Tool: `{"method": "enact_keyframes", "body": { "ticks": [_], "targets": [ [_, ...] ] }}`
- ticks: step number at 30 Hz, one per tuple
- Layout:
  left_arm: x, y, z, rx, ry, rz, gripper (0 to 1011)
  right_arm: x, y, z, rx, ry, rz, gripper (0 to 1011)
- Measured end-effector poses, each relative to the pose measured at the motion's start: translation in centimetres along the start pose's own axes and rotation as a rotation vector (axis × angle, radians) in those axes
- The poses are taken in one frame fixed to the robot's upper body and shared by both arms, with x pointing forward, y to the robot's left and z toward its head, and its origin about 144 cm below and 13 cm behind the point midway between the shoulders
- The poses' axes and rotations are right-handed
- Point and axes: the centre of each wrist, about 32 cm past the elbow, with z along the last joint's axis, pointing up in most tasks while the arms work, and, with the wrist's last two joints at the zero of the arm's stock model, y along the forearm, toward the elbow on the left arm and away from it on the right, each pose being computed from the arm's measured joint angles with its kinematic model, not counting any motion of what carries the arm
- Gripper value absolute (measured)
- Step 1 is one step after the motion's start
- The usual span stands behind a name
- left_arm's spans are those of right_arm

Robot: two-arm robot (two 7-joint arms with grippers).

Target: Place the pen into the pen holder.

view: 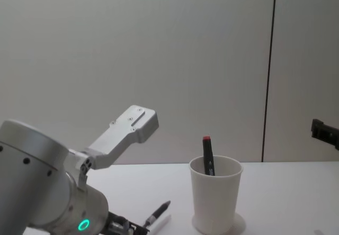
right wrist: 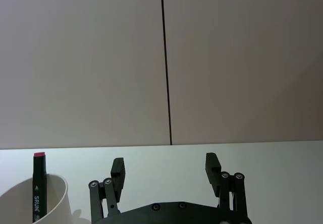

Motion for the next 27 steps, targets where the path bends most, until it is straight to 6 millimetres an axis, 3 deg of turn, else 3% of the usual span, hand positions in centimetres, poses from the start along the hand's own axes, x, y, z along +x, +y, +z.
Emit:
{"method": "enact_keyframes", "body": {
  "ticks": [27],
  "targets": [
    [-1.5, 4.5, 0.5, -0.157, -0.088, 0.317, 176, 0.0, 0.0, 0.0, 0.0, 0.0, 0.0, 1002]
  ]
}}
